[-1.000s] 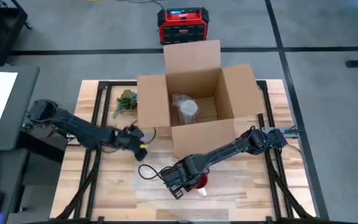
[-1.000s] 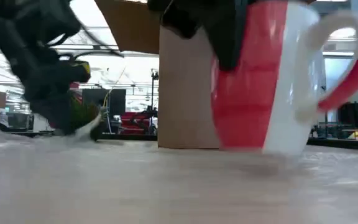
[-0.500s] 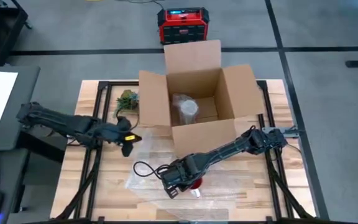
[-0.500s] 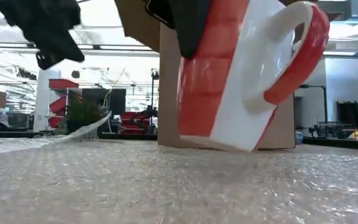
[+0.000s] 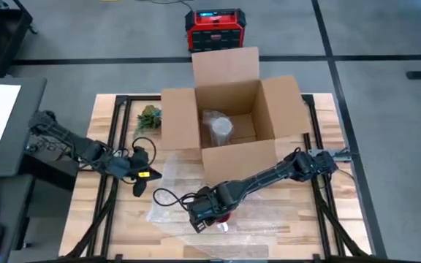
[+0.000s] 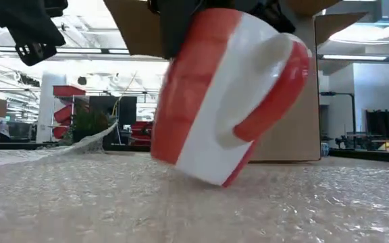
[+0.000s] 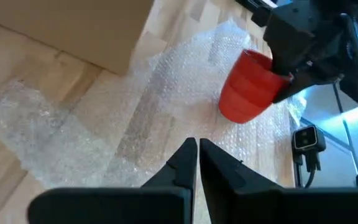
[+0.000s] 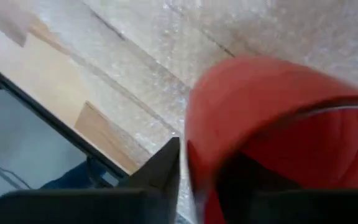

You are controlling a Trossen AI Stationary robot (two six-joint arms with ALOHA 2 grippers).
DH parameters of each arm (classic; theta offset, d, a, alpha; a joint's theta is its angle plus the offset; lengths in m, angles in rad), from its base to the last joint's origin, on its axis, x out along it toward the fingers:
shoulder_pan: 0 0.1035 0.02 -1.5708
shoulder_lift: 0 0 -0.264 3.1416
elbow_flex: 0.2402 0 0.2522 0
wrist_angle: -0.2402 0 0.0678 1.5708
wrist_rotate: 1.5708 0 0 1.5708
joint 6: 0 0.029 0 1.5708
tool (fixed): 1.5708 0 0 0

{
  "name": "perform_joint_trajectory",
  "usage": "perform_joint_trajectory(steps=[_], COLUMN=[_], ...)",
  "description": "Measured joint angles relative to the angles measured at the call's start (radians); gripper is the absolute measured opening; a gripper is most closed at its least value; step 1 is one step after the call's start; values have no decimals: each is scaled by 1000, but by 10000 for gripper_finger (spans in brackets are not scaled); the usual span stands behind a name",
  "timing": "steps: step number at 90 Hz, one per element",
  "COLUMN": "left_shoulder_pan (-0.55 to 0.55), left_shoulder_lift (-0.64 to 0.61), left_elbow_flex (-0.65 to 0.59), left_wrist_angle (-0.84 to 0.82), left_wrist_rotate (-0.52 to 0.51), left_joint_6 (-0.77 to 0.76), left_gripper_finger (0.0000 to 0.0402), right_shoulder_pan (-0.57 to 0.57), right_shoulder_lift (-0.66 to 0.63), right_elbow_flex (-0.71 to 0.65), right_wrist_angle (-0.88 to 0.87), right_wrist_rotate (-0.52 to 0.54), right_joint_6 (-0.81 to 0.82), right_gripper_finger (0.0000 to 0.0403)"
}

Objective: Wrap mug
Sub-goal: Wrap the red mug in the bubble wrap

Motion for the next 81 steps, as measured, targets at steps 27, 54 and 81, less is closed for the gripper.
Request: perform_joint_trajectory(steps=[27, 54, 81], left_shoulder_pan=[-1, -1, -1], left_shoulder_lift=[-1, -1, -1], left_elbow_flex=[0, 0, 0], left_wrist_angle=[0, 1, 1], left_wrist_rotate=[-3, -2, -2], left_joint_6=[0, -2, -3], left_gripper_finger=[0, 0, 0], right_shoulder_pan=[-8, 31, 8], right_shoulder_lift=[-35, -197, -423], right_elbow_flex=[65, 169, 173], right_wrist_angle=[-40, -94, 143], right_wrist_rotate=[3, 70, 138], right_joint_6=[-86, -233, -528], right_gripper_finger=[188, 188, 187])
